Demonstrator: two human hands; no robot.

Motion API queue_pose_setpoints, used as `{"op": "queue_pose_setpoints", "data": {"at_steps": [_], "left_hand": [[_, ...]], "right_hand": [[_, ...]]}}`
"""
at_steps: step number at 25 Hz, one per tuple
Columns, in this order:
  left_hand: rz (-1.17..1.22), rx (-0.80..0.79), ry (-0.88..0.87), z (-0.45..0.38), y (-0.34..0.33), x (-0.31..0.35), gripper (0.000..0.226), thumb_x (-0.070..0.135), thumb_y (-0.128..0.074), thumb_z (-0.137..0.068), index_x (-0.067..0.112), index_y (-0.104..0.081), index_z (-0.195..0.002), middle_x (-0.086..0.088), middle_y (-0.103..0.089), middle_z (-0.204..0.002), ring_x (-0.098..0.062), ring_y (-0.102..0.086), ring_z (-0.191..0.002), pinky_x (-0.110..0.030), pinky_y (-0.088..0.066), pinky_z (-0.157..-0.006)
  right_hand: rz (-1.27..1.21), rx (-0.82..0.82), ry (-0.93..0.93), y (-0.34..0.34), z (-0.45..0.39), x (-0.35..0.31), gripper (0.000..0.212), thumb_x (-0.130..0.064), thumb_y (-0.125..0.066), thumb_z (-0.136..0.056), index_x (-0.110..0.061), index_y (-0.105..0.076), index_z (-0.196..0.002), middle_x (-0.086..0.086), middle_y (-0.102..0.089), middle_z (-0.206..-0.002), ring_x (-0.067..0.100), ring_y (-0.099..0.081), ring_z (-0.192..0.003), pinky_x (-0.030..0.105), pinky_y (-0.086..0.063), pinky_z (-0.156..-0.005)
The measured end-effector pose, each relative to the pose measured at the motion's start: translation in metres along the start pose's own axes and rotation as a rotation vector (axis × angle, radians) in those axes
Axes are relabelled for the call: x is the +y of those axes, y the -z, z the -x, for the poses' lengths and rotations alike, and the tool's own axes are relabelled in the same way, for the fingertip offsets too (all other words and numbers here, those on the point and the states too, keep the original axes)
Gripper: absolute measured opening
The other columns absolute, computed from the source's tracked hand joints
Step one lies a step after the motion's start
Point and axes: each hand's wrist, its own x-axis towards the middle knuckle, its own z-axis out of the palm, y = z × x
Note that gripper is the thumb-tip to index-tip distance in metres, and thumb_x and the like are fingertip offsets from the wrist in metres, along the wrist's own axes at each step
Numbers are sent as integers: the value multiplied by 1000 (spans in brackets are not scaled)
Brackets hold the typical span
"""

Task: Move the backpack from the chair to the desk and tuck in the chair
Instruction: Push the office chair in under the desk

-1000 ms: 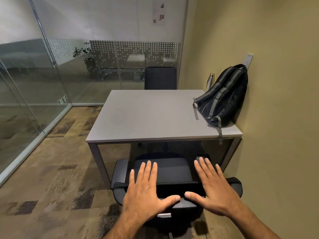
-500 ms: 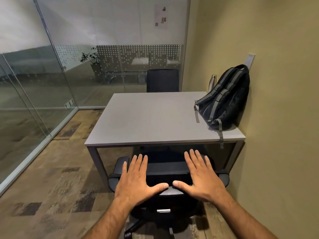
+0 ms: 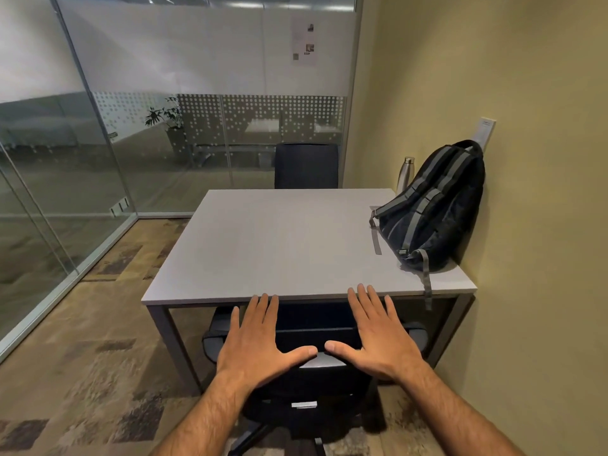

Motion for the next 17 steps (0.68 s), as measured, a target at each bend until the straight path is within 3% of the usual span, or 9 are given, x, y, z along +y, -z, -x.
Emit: {"op": "queue_pose_setpoints", "data": {"at_steps": [10,17], "left_hand": [[-3,-24,-12,-101,5,-31,140,112,-9,-54,24,9,-162,-1,12,-172,-17,20,-155,-53,11,-126],[-19,-22,-17,-156,3,-51,138,111,-7,-55,25,12,-161,-1,14,-171,-19,21,-155,-54,12,-126]], "right_hand": [[56,-44,-36,0,-99,7,124,-105,-7,-69,-24,23,-159,1,29,-168,17,33,-152,48,21,-125],[79,-43,-44,-5,-157,11,124,-105,-5,-68,-26,24,-159,0,31,-167,16,37,-150,45,28,-120]]}}
